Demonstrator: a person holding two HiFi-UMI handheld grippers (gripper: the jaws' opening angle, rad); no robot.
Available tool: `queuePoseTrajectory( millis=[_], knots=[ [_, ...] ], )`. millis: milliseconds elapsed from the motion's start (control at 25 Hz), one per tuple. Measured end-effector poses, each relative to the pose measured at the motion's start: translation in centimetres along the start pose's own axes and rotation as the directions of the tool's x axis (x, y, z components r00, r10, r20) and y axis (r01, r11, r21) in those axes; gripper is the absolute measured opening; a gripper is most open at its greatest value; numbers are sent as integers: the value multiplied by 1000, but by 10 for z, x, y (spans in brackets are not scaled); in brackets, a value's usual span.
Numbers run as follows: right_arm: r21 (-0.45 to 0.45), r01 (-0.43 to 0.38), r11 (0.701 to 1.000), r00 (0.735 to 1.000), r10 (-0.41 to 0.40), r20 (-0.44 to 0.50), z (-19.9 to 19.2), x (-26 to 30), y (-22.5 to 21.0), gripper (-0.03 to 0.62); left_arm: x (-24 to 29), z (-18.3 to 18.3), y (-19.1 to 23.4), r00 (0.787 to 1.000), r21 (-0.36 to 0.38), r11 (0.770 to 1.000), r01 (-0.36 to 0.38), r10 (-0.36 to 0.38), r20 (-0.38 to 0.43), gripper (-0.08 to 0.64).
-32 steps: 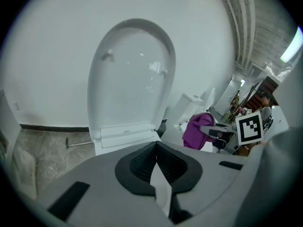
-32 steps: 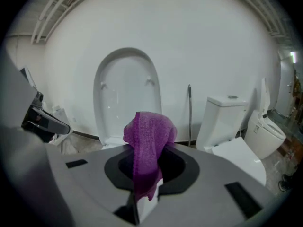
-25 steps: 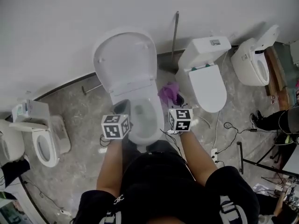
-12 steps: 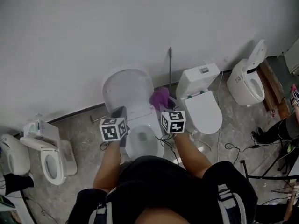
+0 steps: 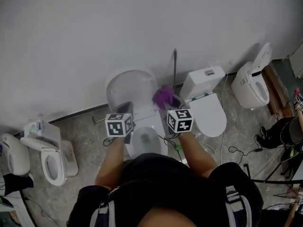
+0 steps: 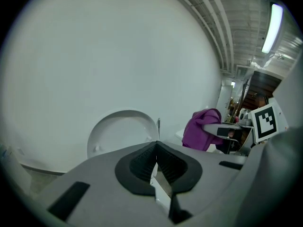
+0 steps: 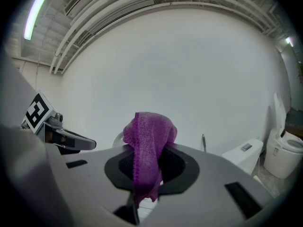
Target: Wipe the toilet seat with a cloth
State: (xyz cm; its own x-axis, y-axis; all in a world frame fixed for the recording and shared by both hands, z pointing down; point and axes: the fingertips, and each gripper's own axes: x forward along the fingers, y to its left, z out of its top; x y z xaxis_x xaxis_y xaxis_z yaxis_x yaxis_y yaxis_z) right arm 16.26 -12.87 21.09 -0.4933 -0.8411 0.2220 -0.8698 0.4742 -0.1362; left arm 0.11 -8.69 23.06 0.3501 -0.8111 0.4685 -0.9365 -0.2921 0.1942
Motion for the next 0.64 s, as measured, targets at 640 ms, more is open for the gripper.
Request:
queuePoseTrajectory(
  millis=[640],
  knots=[
    [-34, -15, 999, 1000, 15, 22, 3, 15, 14, 60, 6, -1, 17, 1000, 12, 1000, -4, 4, -20, 8]
  ],
)
